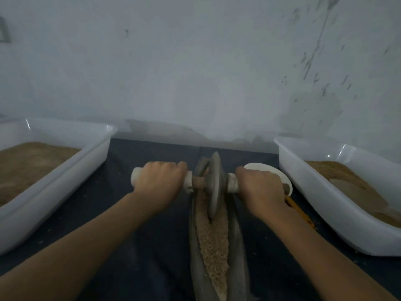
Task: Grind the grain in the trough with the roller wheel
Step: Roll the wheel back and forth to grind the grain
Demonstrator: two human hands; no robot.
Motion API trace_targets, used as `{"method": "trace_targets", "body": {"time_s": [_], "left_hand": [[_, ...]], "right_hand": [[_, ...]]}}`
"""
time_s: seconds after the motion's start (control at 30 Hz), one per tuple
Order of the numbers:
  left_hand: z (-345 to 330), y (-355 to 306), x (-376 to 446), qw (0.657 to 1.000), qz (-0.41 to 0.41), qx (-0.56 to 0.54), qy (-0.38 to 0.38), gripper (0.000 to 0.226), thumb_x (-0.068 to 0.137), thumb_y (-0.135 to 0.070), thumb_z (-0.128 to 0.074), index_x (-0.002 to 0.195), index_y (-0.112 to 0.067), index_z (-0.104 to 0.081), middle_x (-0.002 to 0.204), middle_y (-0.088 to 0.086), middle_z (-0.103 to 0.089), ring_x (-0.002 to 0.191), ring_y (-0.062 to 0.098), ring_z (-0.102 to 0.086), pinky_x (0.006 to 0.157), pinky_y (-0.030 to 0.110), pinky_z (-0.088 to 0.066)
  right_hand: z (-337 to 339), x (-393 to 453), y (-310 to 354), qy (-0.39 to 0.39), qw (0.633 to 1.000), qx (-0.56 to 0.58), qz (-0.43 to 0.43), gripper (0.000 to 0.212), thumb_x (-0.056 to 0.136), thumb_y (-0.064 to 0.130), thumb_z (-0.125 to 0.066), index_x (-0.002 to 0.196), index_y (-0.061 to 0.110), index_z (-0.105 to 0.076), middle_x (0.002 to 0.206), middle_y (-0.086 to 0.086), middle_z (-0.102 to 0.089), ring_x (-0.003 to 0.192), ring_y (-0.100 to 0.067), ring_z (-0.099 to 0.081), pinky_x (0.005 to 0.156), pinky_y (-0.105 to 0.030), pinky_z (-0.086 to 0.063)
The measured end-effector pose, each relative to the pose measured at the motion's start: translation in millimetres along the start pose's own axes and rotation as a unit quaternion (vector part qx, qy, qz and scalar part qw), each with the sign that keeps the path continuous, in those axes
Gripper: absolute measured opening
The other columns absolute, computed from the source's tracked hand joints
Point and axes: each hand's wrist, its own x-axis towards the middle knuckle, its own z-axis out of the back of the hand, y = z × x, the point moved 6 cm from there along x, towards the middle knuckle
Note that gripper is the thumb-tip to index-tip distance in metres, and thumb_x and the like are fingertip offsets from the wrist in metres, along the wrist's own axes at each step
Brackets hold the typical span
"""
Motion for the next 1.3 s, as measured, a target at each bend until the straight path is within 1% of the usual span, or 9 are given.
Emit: {"method": "trace_targets", "body": {"time_s": [0.13, 0.27, 0.37, 0.5, 0.63, 0.8, 1.07, 1.17, 1.3], "left_hand": [[-2, 0, 34, 1.0, 0.018, -0.009, 0.0, 0.015, 0.086, -0.02, -0.058, 0.093, -0.021, -0.045, 0.098, 0.0, -0.065, 0.088, 0.025, -0.064, 0.064, 0.033, -0.035], [14, -7, -7, 1.0, -0.015, -0.016, 0.015, 0.021, 0.085, -0.023, -0.061, 0.1, -0.023, -0.045, 0.101, -0.004, -0.063, 0.091, 0.021, -0.063, 0.066, 0.031, -0.037], [39, -16, -62, 0.995, -0.078, -0.054, 0.01, 0.036, 0.067, -0.027, -0.077, 0.09, -0.027, -0.05, 0.083, -0.008, -0.061, 0.073, 0.015, -0.062, 0.064, 0.03, -0.048], [46, -10, -94, 0.99, -0.083, -0.101, 0.058, 0.034, 0.077, -0.039, -0.064, 0.086, -0.036, -0.031, 0.085, -0.014, -0.051, 0.07, 0.005, -0.044, 0.066, 0.026, -0.035], [18, -2, -72, 0.994, -0.035, -0.089, 0.048, 0.03, 0.083, -0.04, -0.058, 0.086, -0.037, -0.028, 0.086, -0.014, -0.052, 0.072, 0.007, -0.048, 0.065, 0.026, -0.036], [-17, 12, 2, 0.997, 0.031, -0.068, 0.019, 0.025, 0.085, -0.032, -0.059, 0.085, -0.029, -0.034, 0.092, -0.004, -0.062, 0.08, 0.02, -0.061, 0.063, 0.032, -0.035], [-10, 7, -36, 0.995, 0.009, -0.084, 0.06, 0.032, 0.082, -0.041, -0.058, 0.084, -0.035, -0.026, 0.093, -0.01, -0.06, 0.078, 0.014, -0.057, 0.063, 0.029, -0.032], [10, 3, -82, 0.99, -0.018, -0.112, 0.089, 0.032, 0.08, -0.054, -0.053, 0.08, -0.038, -0.026, 0.084, -0.017, -0.048, 0.074, 0.006, -0.049, 0.064, 0.027, -0.031], [22, 2, -107, 0.988, -0.013, -0.114, 0.107, 0.023, 0.08, -0.057, -0.048, 0.08, -0.046, -0.028, 0.076, -0.019, -0.038, 0.069, 0.003, -0.041, 0.062, 0.024, -0.029]], "right_hand": [[-13, 27, -6, 0.001, 0.999, 0.016, -0.028, 0.016, 0.089, 0.029, -0.059, 0.097, 0.02, -0.049, 0.088, -0.002, -0.066, 0.077, -0.024, -0.063, 0.055, -0.032, -0.034], [6, -25, -1, 0.007, 0.999, 0.044, 0.0, 0.026, 0.077, 0.034, -0.073, 0.084, 0.026, -0.049, 0.071, 0.003, -0.062, 0.061, -0.015, -0.058, 0.047, -0.024, -0.029], [35, -65, 6, 0.045, 0.996, 0.061, 0.049, 0.042, 0.068, 0.037, -0.078, 0.076, 0.036, -0.037, 0.063, 0.011, -0.049, 0.054, -0.007, -0.048, 0.047, -0.019, -0.025], [75, -86, 15, -0.051, 0.991, 0.051, 0.114, 0.056, 0.015, 0.018, -0.089, 0.054, 0.023, -0.049, 0.043, 0.007, -0.044, 0.032, -0.011, -0.042, 0.038, -0.02, -0.02], [52, -64, 15, -0.072, 0.992, 0.034, 0.101, 0.05, 0.028, 0.01, -0.087, 0.058, 0.018, -0.049, 0.046, 0.001, -0.048, 0.033, -0.018, -0.044, 0.037, -0.022, -0.024], [10, 17, 4, -0.016, 0.998, -0.046, 0.045, 0.023, 0.081, 0.027, -0.066, 0.095, 0.019, -0.049, 0.085, -0.001, -0.066, 0.073, -0.024, -0.064, 0.052, -0.031, -0.031], [37, -29, 15, 0.02, 0.999, 0.008, 0.049, 0.023, 0.081, 0.025, -0.069, 0.095, 0.023, -0.051, 0.086, 0.003, -0.063, 0.073, -0.018, -0.06, 0.056, -0.031, -0.037], [74, -68, 24, -0.037, 0.995, 0.024, 0.093, 0.037, 0.049, 0.015, -0.085, 0.073, 0.02, -0.056, 0.061, 0.001, -0.059, 0.05, -0.018, -0.055, 0.049, -0.032, -0.047], [86, -86, 22, -0.084, 0.99, 0.031, 0.109, 0.044, 0.03, 0.011, -0.086, 0.057, 0.02, -0.053, 0.045, 0.001, -0.048, 0.035, -0.015, -0.044, 0.035, -0.024, -0.028]]}}
